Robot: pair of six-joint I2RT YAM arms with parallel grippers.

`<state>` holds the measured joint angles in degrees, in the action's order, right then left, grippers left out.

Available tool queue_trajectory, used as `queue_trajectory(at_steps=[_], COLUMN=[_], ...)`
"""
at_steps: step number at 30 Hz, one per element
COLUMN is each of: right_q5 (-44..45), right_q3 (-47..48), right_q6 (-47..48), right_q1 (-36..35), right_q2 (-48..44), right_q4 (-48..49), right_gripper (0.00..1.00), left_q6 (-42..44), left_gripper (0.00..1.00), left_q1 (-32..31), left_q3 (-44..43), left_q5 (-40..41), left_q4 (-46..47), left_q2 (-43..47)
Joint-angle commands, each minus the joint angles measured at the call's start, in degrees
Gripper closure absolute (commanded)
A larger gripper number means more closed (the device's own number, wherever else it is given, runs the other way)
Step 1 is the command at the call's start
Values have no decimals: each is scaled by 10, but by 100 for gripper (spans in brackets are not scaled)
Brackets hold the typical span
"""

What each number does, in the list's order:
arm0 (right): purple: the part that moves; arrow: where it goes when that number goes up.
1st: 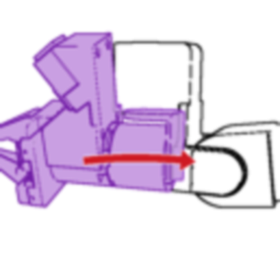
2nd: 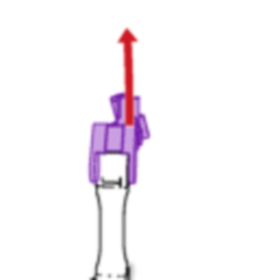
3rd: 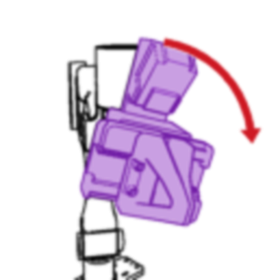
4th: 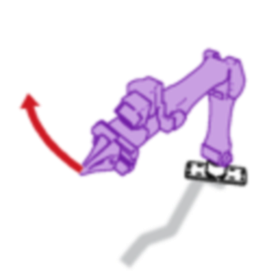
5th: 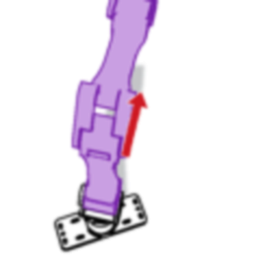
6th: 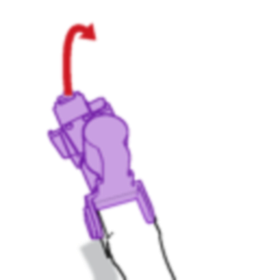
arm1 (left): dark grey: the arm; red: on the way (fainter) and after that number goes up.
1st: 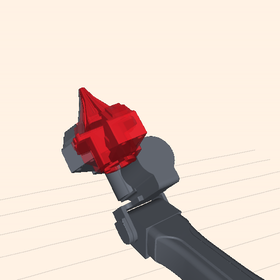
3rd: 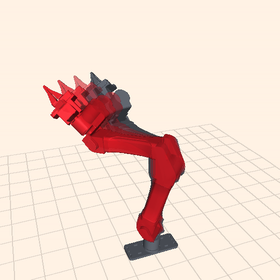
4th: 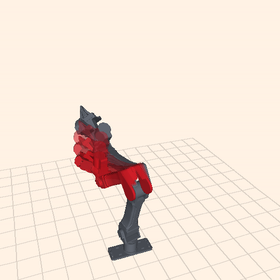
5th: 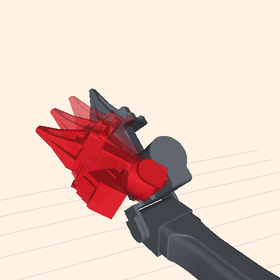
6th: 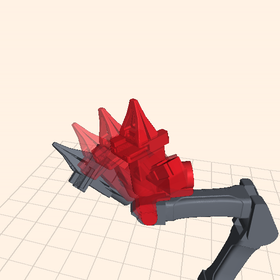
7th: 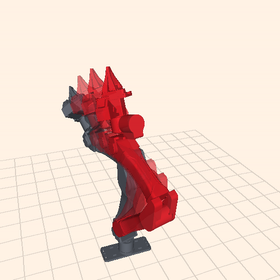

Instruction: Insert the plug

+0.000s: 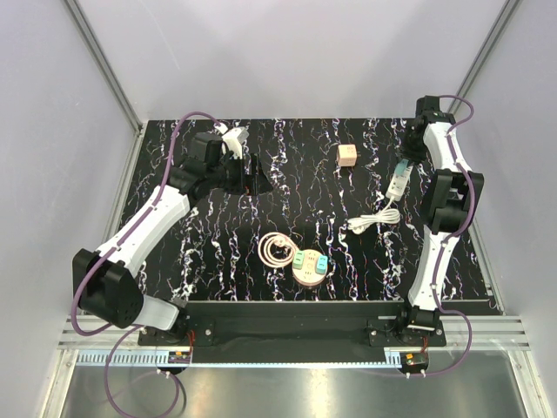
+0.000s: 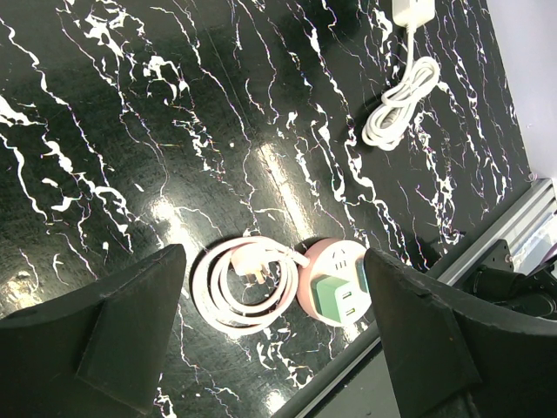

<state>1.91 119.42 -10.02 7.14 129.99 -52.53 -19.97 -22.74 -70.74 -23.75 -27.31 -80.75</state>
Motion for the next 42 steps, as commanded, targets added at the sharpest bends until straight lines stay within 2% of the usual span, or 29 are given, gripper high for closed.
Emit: queue_trajectory(at_steps=[1,20,32,36,42], right_q5=[-4,-7,5,34,13], right_q3=[-11,-1,-30,-55,-67], right_q6=[14,16,31,39,26], right_q1=[-1,-1,0,2,5], right_q2=[14,-3,-13,-19,-33], right_q4=[-30,-56,-50,-29,-24], right_gripper=[100,100,100,100,100], left_q6=[-4,-5,-4,-4,-6], left_gripper=[11,11,11,11,11], left_q1=[3,3,2,2,3], left_q3=[-1,-1,0,0,0], left_q5=[-13,-16,-14,-16,-17], left_q4=[23,26,25,26,25], left_q2=[-4,-5,-3,-4,-5])
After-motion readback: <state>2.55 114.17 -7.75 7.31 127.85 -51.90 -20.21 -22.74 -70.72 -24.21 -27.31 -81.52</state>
